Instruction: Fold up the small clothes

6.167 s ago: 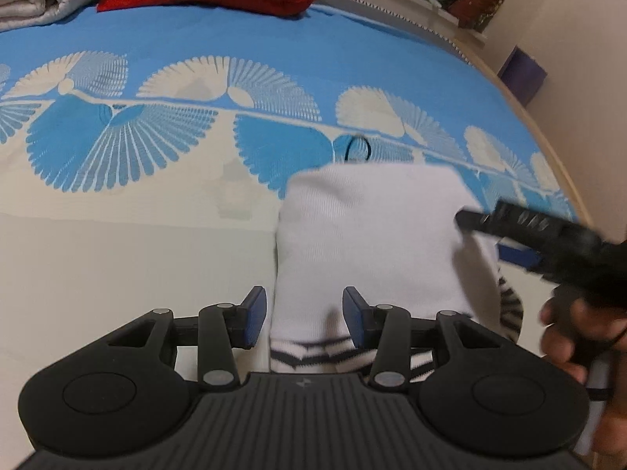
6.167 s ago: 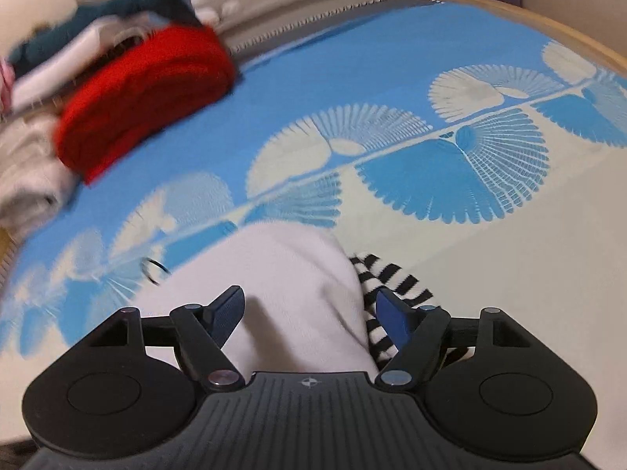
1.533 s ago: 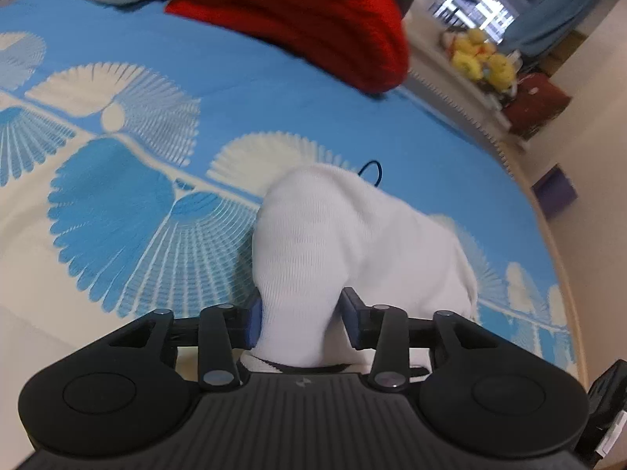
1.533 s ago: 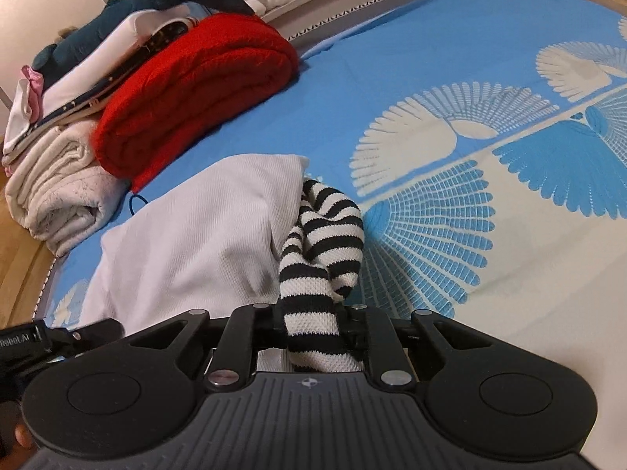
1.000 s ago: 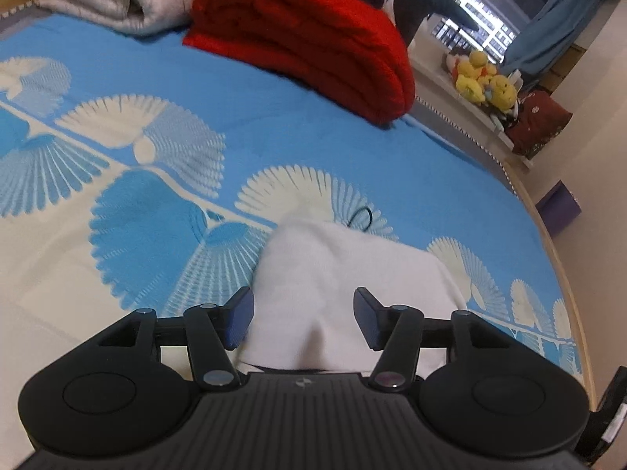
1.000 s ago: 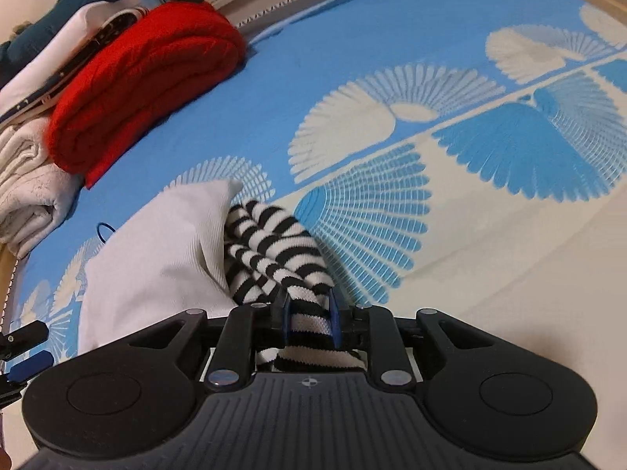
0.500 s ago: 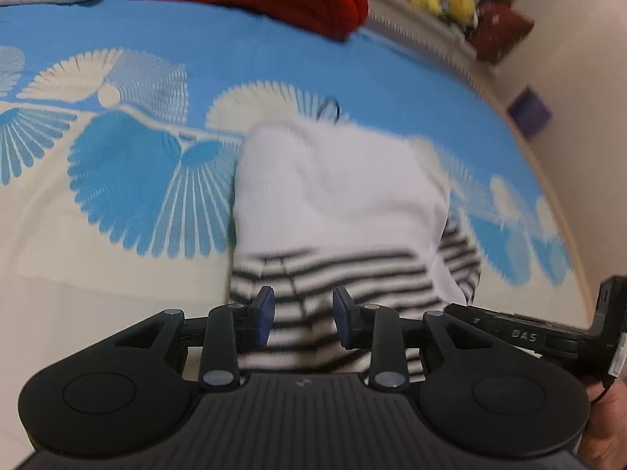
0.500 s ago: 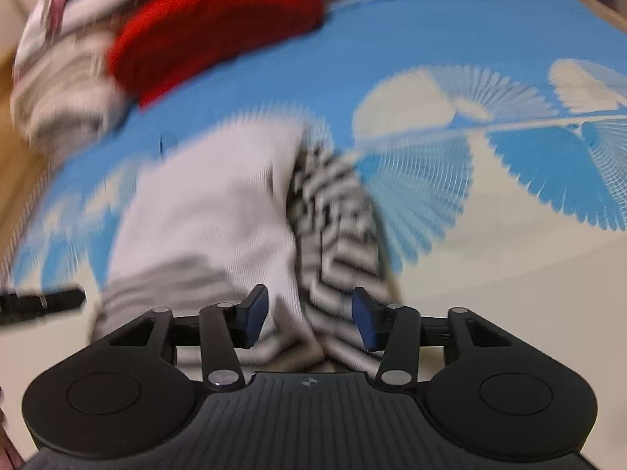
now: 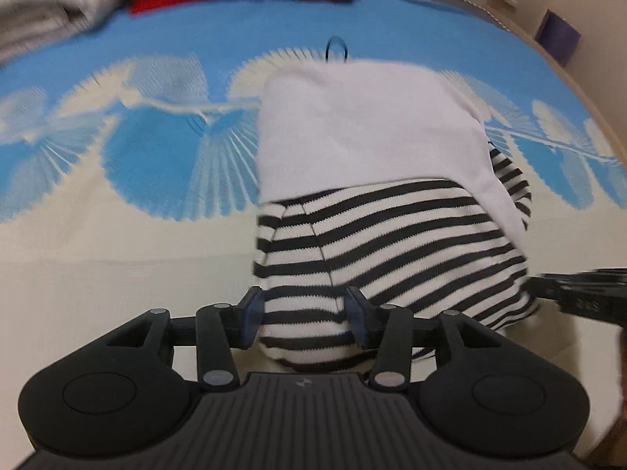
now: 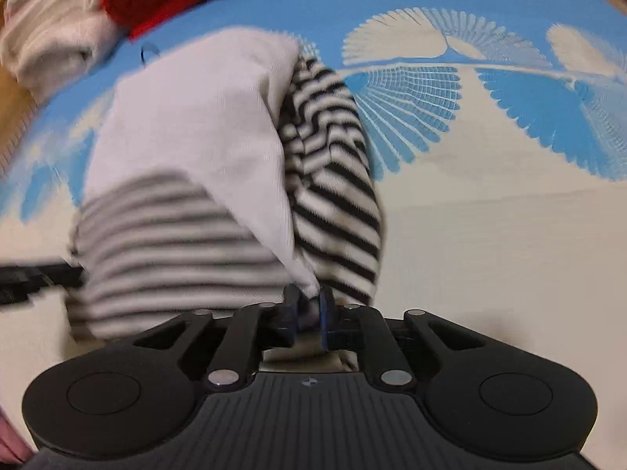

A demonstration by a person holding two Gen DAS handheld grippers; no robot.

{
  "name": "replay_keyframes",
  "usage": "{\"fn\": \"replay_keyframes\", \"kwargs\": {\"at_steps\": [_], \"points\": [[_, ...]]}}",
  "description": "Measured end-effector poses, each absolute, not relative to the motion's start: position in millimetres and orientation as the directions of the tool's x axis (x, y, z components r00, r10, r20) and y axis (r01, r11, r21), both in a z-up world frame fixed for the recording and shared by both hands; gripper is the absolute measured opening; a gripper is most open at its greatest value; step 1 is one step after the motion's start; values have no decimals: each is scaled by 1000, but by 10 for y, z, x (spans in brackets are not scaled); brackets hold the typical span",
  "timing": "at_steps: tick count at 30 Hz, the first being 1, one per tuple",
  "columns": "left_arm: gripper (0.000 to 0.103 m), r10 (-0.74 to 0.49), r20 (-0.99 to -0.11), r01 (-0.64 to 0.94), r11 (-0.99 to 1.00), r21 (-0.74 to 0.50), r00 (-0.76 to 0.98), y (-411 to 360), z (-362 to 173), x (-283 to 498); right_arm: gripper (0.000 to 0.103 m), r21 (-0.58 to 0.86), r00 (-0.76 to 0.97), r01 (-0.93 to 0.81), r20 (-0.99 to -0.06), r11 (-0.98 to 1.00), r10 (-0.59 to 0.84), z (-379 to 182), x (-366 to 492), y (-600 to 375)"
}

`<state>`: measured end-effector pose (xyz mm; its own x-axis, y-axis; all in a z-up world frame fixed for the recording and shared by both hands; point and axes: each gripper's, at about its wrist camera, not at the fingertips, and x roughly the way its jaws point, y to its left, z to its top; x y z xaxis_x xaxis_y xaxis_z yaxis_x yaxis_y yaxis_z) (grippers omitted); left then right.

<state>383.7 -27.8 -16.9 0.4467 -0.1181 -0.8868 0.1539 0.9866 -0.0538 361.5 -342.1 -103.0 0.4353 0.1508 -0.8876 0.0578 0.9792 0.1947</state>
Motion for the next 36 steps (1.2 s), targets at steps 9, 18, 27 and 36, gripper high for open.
{"fn": "replay_keyframes", "kwargs": {"at_steps": [9,18,27,36], "points": [[86,-60,-782,18,998,-63,621,-374,316,3153,63,157,712,59,-699,986,69,-230,2863,-3111],[87,14,-763,-41,999,-16,647,-314,555,2389,81,145,687,153,-727,977,0,-200,2398,-2836],[87,-24,-678,-7,999,-43,734,-391,797,2186,86,88,736,158,-675,984,-58,-14,2093,-2710],[87,-40,-707,16,999,-41,706,-518,612,2401,86,33,789,127,-609,991,-81,-106,2210,-2660]]}}
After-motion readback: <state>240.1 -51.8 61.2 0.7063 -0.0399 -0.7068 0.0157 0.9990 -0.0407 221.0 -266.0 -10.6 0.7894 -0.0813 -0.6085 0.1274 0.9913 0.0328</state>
